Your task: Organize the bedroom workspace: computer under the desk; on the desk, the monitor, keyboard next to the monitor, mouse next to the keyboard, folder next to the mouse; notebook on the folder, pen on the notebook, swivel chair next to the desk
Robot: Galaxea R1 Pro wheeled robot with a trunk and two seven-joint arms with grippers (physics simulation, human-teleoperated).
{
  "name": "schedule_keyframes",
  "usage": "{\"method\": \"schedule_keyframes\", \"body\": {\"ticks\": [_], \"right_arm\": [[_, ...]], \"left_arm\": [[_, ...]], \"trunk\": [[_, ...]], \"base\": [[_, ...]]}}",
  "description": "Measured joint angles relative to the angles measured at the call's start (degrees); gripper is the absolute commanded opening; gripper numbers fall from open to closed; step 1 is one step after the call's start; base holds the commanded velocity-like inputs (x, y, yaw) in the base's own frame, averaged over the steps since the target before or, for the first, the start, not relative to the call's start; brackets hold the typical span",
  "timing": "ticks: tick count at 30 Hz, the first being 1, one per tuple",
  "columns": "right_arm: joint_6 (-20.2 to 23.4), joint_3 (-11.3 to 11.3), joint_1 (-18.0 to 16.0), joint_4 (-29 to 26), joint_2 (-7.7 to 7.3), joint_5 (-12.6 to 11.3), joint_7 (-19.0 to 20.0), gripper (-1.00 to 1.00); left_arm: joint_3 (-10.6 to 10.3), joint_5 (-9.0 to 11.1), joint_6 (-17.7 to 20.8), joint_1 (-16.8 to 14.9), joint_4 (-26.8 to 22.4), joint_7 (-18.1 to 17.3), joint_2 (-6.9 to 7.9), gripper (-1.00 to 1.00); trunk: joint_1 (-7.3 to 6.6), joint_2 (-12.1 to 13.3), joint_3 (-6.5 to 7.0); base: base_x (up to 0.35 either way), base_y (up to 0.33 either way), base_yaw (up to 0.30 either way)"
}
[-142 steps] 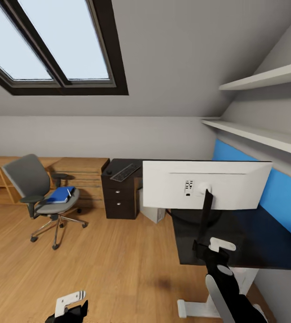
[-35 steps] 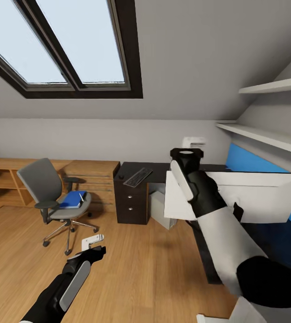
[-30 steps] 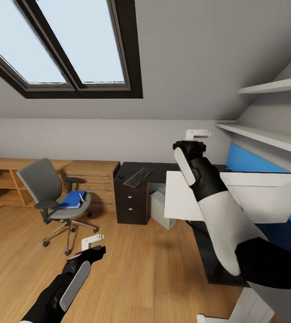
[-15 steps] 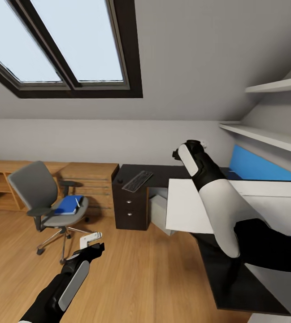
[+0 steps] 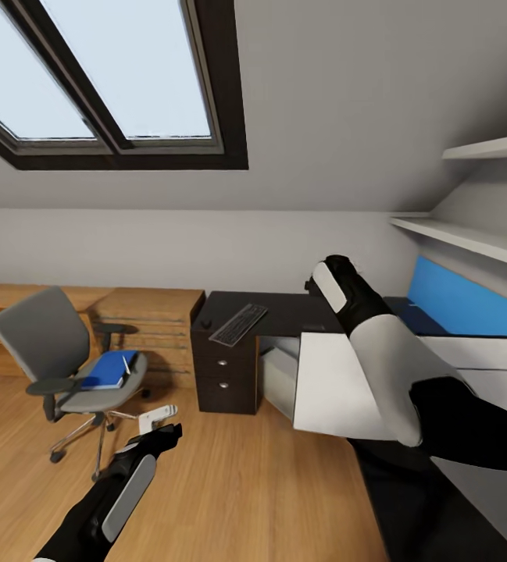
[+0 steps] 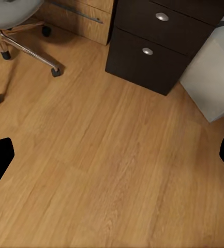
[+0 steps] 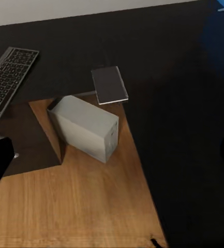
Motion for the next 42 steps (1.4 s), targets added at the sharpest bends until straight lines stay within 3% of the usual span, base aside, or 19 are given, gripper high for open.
{"method": "schedule_keyframes", "body": {"ticks": [7, 8, 9, 10, 14, 30, 42], "right_arm": [[1.81, -0.15, -0.26, 3.58, 0.05, -0.06, 0.01, 1.00], [1.95, -0.52, -1.96, 9.06, -0.20, -0.65, 0.11, 1.00], [1.96, -0.60, -2.17, 9.71, -0.34, -0.88, 0.12, 1.00], [2.00, -0.93, -2.58, 11.82, -1.39, -2.89, 0.12, 1.00], [1.99, -1.08, -2.76, 15.40, -2.77, -4.52, 0.13, 1.00], [1.99, -1.14, -2.84, 21.42, -2.86, -4.76, 0.14, 1.00], [1.92, -1.14, -2.85, 21.56, -2.78, -4.81, 0.21, 1.00]], "left_arm": [[-0.01, -0.03, 0.05, 0.00, 0.16, 0.01, -0.02, 1.00], [-0.04, -0.16, 0.05, 0.00, 0.18, -0.01, -0.02, 1.00], [-0.04, -0.19, 0.05, 0.00, 0.19, -0.01, -0.02, 1.00], [-0.05, -0.26, 0.17, 0.00, 0.19, -0.19, -0.02, 1.00], [-0.12, -0.03, 0.31, 0.00, 0.18, -0.26, -0.09, 1.00], [-0.14, -0.25, 0.34, 0.00, 0.19, -0.18, -0.11, 1.00], [-0.14, -0.26, 0.41, 0.00, 0.19, -0.09, -0.06, 1.00]], "trunk": [[0.02, -0.02, 0.00], [0.02, 0.00, 0.00], [0.02, -0.01, 0.00], [-0.02, -0.06, 0.00], [0.04, 0.05, -0.01], [0.02, -0.01, 0.00], [0.02, -0.01, 0.01]], "base": [[0.073, 0.000, 0.000], [0.014, 0.000, 0.000], [0.223, 0.000, 0.000], [0.258, 0.000, 0.000], [0.142, 0.000, 0.000], [0.005, 0.000, 0.000], [0.000, 0.000, 0.000]]}}
